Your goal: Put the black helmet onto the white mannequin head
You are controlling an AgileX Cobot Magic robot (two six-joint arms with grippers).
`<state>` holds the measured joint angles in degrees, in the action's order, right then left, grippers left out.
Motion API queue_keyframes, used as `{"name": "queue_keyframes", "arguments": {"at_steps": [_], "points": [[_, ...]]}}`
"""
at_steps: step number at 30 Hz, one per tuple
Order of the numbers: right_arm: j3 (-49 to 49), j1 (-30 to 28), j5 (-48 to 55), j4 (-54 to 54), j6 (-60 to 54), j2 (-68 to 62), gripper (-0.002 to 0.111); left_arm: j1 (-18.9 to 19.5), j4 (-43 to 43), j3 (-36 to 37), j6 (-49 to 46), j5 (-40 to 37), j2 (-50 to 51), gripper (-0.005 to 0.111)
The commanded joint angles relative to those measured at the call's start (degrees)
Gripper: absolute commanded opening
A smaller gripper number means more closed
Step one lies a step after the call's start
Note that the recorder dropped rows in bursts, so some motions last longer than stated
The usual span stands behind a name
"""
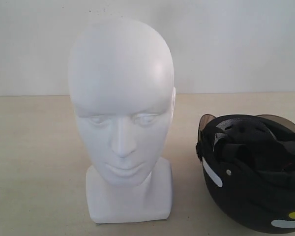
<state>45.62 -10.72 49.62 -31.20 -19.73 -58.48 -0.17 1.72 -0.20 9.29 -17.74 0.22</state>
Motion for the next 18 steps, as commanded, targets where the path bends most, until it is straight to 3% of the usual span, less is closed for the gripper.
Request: {"name": "queue_keyframes", "arguments": {"at_steps": [1, 3, 7, 9, 14, 18], "points": [[0.3, 2.9, 7.7, -0.2, 1.3, 3.8, 0.036, 0.1, 0.4, 0.2, -0.4, 0.2, -0.2, 0.004], [0.3, 5.4, 11.8, -0.2, -0.2, 5.2, 0.036, 0.1, 0.4, 0.2, -0.4, 0.2, -0.2, 0.004], [0.3, 12.3, 18.6, -2.0, -1.4, 7.3, 0.053, 0.1, 0.4, 0.2, -0.4, 0.2, -0.2, 0.004], [0.3, 14.4, 19.3, -3.0, 0.4, 7.3, 0.052, 0.1, 0.4, 0.2, -0.4, 0.2, -0.2, 0.004], [0.3, 15.8, 16.0, -1.4, 1.6, 6.9, 0.02, 0.1, 0.4, 0.2, -0.4, 0.2, -0.2, 0.004], [0.3, 15.8, 15.1, 1.0, 1.9, 6.8, 0.011, 0.1, 0.4, 0.2, -0.4, 0.2, -0.2, 0.004]]}}
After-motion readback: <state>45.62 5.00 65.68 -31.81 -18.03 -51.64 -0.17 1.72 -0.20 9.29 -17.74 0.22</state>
